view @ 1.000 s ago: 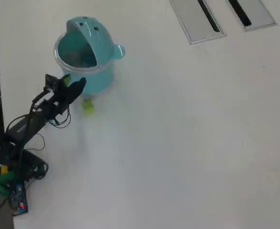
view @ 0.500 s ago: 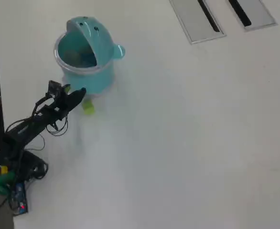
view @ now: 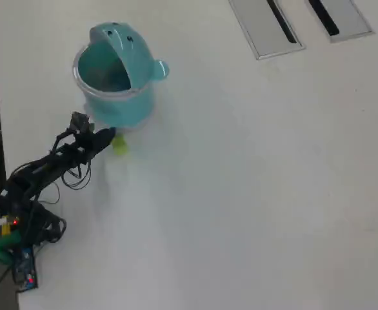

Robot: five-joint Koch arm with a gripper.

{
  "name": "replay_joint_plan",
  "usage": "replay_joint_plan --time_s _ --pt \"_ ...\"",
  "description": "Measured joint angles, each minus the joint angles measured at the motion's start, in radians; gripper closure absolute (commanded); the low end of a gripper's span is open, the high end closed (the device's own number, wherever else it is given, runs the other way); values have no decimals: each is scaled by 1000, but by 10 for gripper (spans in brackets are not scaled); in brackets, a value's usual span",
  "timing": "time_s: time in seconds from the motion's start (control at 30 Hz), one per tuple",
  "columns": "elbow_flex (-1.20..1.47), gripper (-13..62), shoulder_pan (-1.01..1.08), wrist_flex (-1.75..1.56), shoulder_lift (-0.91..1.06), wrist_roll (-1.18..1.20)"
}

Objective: Grasp RGB lego blocks and put them in the bin one by one.

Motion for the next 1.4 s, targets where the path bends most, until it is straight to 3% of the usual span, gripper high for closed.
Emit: replay_joint_plan --time_s 1.4 --pt "-114 169 110 -2 -403 12"
